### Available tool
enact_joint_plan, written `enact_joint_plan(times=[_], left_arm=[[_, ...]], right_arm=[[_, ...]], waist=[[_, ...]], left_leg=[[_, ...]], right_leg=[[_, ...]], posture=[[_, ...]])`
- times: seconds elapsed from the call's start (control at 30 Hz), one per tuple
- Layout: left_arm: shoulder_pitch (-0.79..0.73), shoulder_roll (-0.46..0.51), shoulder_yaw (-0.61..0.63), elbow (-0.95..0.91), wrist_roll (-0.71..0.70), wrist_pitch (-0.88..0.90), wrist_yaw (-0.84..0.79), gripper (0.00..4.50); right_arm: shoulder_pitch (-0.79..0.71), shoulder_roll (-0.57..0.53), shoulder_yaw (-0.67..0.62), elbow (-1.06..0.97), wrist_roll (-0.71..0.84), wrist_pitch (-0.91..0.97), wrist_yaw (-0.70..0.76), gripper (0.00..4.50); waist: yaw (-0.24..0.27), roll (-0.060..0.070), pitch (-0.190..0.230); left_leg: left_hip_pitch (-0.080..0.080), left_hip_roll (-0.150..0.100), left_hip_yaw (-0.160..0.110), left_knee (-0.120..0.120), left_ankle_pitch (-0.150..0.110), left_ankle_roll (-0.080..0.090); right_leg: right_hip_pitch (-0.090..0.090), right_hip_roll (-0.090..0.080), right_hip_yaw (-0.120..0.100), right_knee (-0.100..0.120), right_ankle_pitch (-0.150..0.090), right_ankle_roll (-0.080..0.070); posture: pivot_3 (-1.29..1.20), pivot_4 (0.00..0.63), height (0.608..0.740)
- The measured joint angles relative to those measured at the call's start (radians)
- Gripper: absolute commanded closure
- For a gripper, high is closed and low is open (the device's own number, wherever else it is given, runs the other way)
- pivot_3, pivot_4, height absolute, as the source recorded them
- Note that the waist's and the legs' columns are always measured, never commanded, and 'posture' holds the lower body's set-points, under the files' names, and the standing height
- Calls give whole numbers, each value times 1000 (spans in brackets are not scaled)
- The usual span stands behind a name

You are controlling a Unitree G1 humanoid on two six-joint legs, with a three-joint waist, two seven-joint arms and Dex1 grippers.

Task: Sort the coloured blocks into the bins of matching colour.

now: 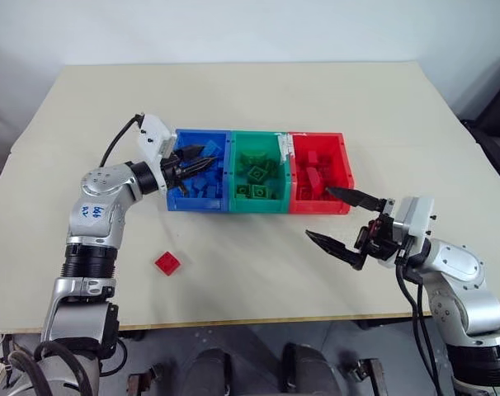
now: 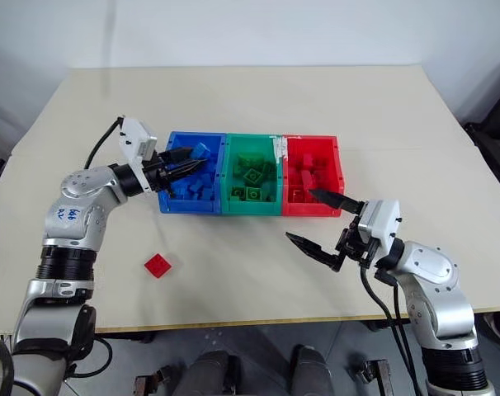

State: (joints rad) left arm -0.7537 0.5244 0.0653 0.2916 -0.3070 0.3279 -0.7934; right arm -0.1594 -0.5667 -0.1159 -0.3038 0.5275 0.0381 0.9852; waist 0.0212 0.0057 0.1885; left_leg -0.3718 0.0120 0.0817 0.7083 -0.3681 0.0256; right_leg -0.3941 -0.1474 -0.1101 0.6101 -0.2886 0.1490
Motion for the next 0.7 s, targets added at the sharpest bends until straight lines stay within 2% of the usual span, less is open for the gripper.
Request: enact_joint_plan(times=[0.1, 0.2, 0.3, 0.43, 0.5, 0.7], left_arm=[[23, 15, 6, -25, 0, 2, 12, 1052], [112, 65, 52, -90, -15, 2, -6, 139], [223, 119, 118, -179, -58, -6, -51, 139], [457, 171, 281, -286, -162, -92, -184, 139], [523, 178, 349, -284, -168, -166, -210, 61], [800, 320, 506, -191, -148, -269, -324, 61]], right_arm=[[-6, -2, 7, 17, -14, -17, 26, 0], [-16, -12, 21, 46, -25, -21, 57, 0], [-35, -13, 39, 71, -29, -24, 88, 0], [-66, -19, 68, 105, -27, -21, 157, 0], [-79, -19, 82, 121, -26, -16, 191, 0], [-155, -20, 164, 159, -11, 7, 307, 0]], waist=[[-3, 0, 0], [-13, 0, 0], [-21, 0, 0], [-26, 0, 0], [-21, 0, 0], [-24, 0, 0]], left_leg=[[1, 0, 0, 0, 0, 0], [1, 1, 0, -1, 0, 0], [1, 1, -2, -1, 0, 0], [3, 2, -6, -3, 0, -1], [2, 2, -7, -3, 0, -1], [3, 2, -7, -4, -1, -1]], right_leg=[[0, 0, 0, 0, 0, 0], [0, 0, 0, 0, 0, 0], [0, 0, 1, 0, 0, 0], [0, 0, 2, -1, 0, 0], [0, -1, 1, -1, 0, 0], [0, -1, 1, -1, 0, -1]], posture=[[0, 150, 740], [0, 150, 740], [0, 150, 740], [0, 150, 740], [0, 150, 740], [0, 150, 740]])
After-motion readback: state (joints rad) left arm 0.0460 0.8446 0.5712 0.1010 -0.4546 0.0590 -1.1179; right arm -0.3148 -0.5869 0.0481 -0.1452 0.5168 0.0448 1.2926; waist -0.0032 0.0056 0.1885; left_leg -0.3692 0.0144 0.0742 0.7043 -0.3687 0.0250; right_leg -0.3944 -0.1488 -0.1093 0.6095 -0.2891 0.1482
